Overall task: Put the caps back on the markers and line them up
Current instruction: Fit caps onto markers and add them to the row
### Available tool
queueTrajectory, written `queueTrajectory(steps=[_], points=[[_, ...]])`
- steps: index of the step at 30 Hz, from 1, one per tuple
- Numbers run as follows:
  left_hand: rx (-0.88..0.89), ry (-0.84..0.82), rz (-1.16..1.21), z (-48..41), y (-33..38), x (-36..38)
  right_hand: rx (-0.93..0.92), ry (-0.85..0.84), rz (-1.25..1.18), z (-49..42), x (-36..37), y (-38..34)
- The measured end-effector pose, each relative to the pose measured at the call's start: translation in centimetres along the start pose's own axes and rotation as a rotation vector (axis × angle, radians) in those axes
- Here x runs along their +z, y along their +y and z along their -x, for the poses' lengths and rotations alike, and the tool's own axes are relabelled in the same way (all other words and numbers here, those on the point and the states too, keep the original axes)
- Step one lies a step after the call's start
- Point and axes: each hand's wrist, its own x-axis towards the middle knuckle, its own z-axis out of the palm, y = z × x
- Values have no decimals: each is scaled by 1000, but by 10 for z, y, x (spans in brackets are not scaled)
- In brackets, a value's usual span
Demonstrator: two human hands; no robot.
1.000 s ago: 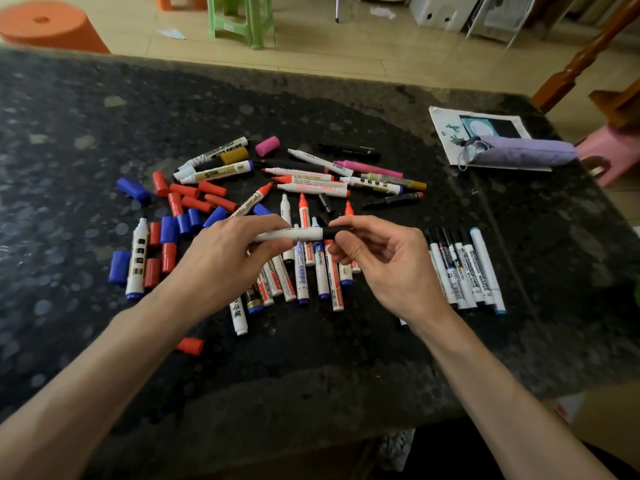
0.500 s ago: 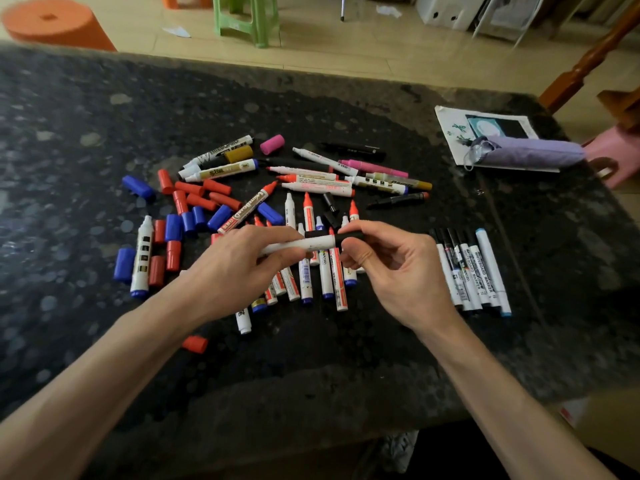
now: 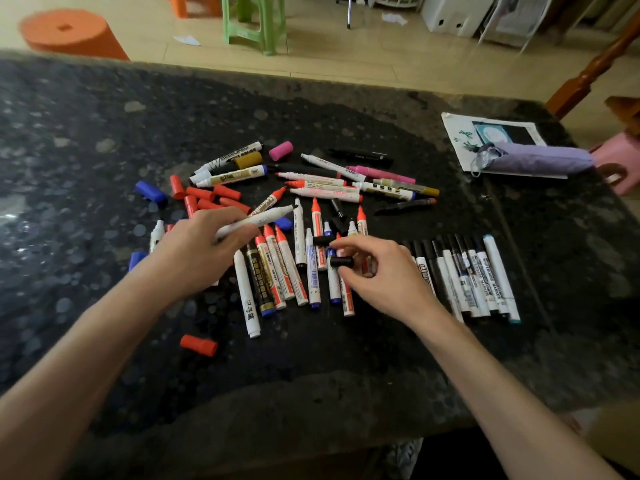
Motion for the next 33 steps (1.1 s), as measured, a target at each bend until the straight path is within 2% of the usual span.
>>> queueTrajectory(steps=[6, 11, 15, 19, 21, 25, 33], points=[[-27, 46, -27, 1, -4, -4, 50, 138, 77, -21, -1, -6], [-42, 54, -16, 0, -7, -6, -23, -1, 173, -36, 10, -17], [-73, 49, -36, 1, -14, -10, -75, 37, 284, -38, 16, -22], [-67, -57, -13, 6, -16, -3, -20, 94, 119, -39, 9, -21], [-55, -99, -5, 10, -17, 2, -5, 69, 33, -37, 7, -22], [-15, -95, 17, 14, -19, 10, -27, -38, -209, -31, 8, -24], [65, -97, 97, 16, -10, 26, -17, -73, -504, -15, -12, -29]])
